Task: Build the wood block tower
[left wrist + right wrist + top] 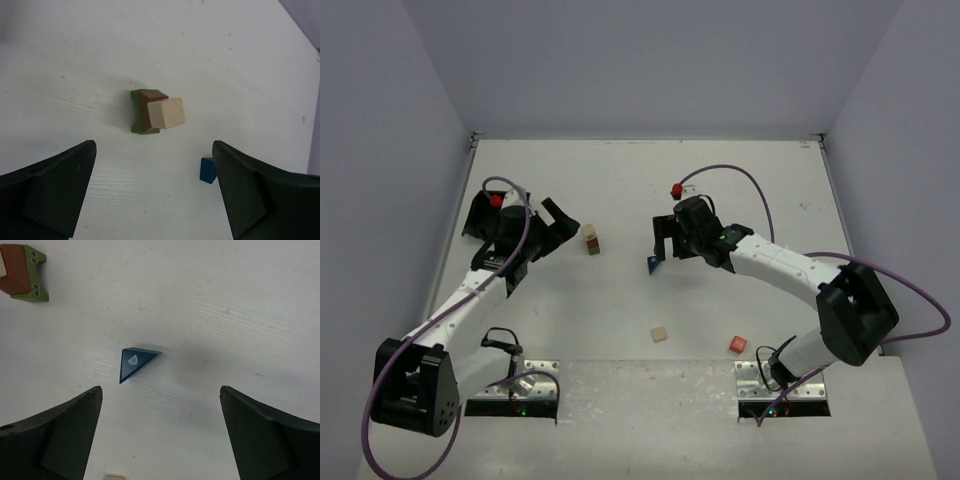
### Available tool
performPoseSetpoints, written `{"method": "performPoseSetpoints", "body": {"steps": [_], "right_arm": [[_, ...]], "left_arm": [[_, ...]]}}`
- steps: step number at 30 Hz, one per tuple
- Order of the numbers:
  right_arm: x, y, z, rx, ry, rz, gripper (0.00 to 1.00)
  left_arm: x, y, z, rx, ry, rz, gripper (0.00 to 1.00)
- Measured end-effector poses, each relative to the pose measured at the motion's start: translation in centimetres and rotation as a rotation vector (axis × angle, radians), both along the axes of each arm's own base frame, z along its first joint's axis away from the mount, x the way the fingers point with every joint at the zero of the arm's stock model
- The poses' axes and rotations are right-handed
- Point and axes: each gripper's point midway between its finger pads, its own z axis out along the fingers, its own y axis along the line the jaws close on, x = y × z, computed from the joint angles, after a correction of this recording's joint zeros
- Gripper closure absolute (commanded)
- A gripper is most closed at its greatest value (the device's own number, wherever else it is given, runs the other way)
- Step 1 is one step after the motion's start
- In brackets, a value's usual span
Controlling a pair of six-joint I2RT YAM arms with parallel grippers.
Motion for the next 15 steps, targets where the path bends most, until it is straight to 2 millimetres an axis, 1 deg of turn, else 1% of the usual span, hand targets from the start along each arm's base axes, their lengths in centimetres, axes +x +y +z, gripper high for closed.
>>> {"method": "performPoseSetpoints", "body": {"steps": [5, 9, 14, 15], "right_arm": [[-0.3, -0.3, -0.3, 0.008, 0.001, -0.001, 0.01], [0.1, -0.3, -0.2, 0.023, -0.005, 0.002, 0.01], [0.4, -0.5, -0.1, 0.033, -0.005, 0.002, 0.01], [0.3, -0.5, -0.1, 0.034, -0.003, 0.004, 0.01]], "left_arm": [[-0.3, 1.3, -4.0, 0.059, 0.149, 0.062, 0.0], [-0.2, 1.7, -5.6, 0.081, 0.21, 0.086, 0.0], [0.7, 1.8, -7.2, 0.101, 0.271, 0.093, 0.0], [0.8, 1.8, -7.5, 0.105, 0.282, 0.095, 0.02]]}}
